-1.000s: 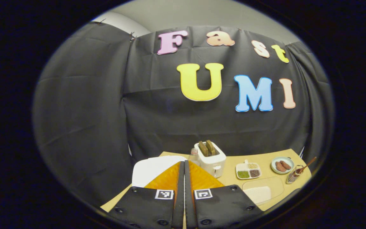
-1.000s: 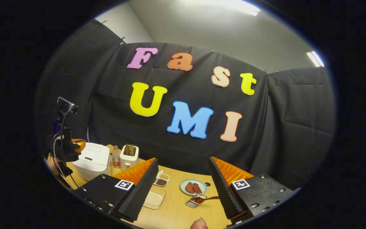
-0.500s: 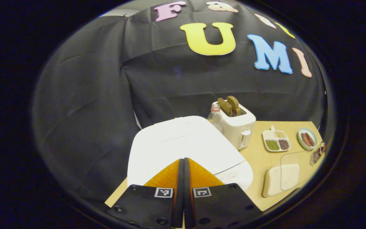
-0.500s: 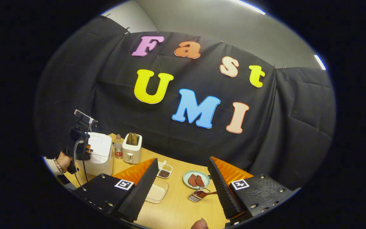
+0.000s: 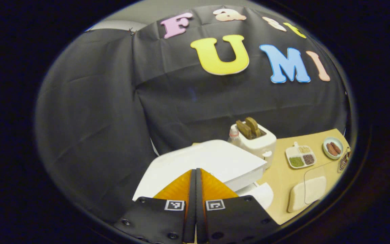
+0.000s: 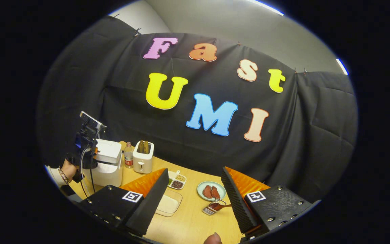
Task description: Close the left gripper, press the button to open the rice cooker; take a wooden spoon from the chopstick holder with the right hand, scoop a spoonful of rice and pour it into the rice cooker, then put the wooden spoon back into the chopstick holder.
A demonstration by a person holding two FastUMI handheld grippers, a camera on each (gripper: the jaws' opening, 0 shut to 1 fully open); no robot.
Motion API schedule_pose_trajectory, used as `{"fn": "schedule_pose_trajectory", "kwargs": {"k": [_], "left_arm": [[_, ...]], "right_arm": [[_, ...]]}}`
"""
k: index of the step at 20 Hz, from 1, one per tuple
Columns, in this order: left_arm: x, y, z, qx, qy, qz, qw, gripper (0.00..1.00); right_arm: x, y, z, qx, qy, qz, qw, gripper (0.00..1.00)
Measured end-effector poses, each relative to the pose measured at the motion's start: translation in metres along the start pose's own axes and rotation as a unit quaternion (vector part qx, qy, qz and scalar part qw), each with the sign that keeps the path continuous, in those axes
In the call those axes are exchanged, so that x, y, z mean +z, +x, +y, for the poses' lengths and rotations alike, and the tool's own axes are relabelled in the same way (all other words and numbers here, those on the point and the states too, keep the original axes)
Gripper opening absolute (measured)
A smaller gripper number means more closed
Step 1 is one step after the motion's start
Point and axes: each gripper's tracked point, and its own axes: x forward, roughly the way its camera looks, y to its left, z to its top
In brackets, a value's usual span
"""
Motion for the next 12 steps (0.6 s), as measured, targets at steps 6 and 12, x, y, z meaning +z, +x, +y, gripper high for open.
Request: {"fn": "schedule_pose_trajectory", "kwargs": {"k": [6, 12], "left_arm": [[0.044, -0.012, 0.006, 0.001, 0.032, -0.06, 0.998, 0.09], [0.039, -0.038, -0.008, -0.026, 0.01, -0.063, 0.998, 0.1]], "right_arm": [[-0.003, -0.006, 0.004, 0.006, 0.003, -0.003, 1.0, 0.96], [-0.008, -0.018, -0.004, -0.002, 0.012, -0.006, 1.0, 0.96]]}}
